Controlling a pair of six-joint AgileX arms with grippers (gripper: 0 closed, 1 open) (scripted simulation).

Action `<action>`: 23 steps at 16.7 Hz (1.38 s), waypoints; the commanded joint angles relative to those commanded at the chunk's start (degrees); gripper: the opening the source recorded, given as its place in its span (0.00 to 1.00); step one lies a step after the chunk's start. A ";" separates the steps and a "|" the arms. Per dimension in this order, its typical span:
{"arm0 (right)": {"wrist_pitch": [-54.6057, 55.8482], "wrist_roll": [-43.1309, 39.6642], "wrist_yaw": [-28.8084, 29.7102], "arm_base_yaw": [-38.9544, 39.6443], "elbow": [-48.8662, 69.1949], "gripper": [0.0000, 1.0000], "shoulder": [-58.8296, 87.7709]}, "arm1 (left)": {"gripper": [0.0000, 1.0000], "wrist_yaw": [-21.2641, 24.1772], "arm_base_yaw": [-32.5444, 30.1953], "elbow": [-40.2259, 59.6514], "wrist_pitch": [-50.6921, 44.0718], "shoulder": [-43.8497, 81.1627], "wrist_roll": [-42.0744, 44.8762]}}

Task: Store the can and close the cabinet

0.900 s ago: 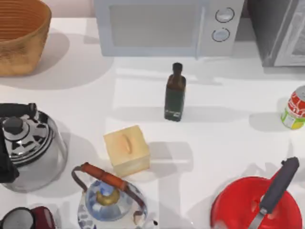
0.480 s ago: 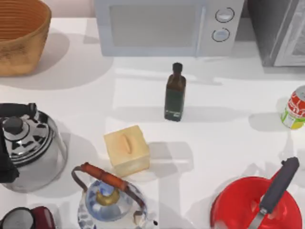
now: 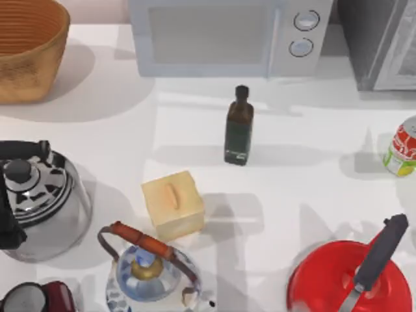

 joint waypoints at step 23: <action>1.50 2.43 0.69 1.09 11.87 1.00 47.77 | 1.00 0.00 0.00 0.00 0.00 0.00 0.00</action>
